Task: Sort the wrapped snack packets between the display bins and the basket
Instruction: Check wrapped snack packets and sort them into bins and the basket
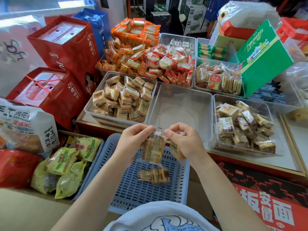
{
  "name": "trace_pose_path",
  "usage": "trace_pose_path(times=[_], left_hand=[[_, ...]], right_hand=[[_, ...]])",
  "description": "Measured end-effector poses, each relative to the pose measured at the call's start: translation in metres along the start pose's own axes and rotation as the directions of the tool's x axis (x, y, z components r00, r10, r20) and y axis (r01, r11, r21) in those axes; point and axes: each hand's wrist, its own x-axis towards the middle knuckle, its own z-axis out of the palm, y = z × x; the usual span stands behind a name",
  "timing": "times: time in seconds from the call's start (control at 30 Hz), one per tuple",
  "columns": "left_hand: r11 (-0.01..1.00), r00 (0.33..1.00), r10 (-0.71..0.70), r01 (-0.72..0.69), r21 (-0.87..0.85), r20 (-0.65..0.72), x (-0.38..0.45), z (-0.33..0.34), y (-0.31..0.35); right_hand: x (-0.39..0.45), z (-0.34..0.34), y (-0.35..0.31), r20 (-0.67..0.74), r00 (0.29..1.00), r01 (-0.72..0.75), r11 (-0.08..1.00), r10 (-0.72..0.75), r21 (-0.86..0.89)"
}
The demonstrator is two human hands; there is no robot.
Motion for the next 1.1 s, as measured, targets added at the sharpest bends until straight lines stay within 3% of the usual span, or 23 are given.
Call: trace_pose_path(times=[0.17, 0.27, 0.4, 0.5, 0.67, 0.73, 0.8, 0.9, 1.0, 1.1], left_hand=[[0.991, 0.971, -0.077, 0.049, 0.126, 0.226, -0.004, -0.004, 0.002], [0.994, 0.988, -0.078, 0.067, 0.088, 0.134, -0.001, -0.006, -0.003], [0.957, 0.978, -0.183, 0.154, -0.247, -0.097, 0.009, -0.007, -0.002], [0.925, 0.963, -0.242, 0.194, -0.326, -0.114, 0.014, -0.007, -0.001], [0.925, 0.959, -0.278, 0.252, -0.284, -0.053, 0.018, -0.004, 0.0], [0.966, 0.966, -0.249, 0.242, -0.096, -0.073, 0.02, -0.002, -0.002], [0.982, 0.989, -0.123, 0.134, 0.137, -0.083, 0.02, -0.001, -0.001], [0.921, 0.984, 0.075, -0.131, 0.367, 0.161, 0.013, -0.001, 0.005], [0.925, 0.972, 0.181, -0.22, 0.31, 0.149, 0.009, 0.004, 0.006], [0.955, 0.976, 0.203, -0.214, 0.207, 0.073, 0.01, 0.005, 0.006]], right_hand=[[0.006, -0.007, 0.004, -0.075, 0.996, -0.04, 0.991, 0.049, 0.125], [0.006, -0.009, 0.005, -0.034, 0.996, -0.078, 0.986, 0.084, 0.15], [0.003, -0.005, 0.005, 0.125, 0.988, -0.113, 0.977, 0.091, 0.182], [0.001, 0.003, 0.006, 0.138, 0.988, -0.083, 0.992, 0.069, 0.097], [0.007, 0.004, 0.009, 0.087, 0.996, 0.022, 0.997, -0.028, 0.075], [0.009, 0.002, 0.009, 0.091, 0.995, 0.044, 0.996, -0.051, 0.074], [0.009, -0.001, 0.006, 0.079, 0.996, 0.032, 0.996, -0.039, 0.082], [0.011, -0.006, 0.004, 0.099, 0.995, -0.024, 0.984, 0.007, 0.178], [0.011, -0.008, 0.002, 0.146, 0.988, -0.09, 0.963, 0.054, 0.255], [0.012, -0.007, 0.003, 0.123, 0.991, -0.078, 0.977, 0.054, 0.197]])
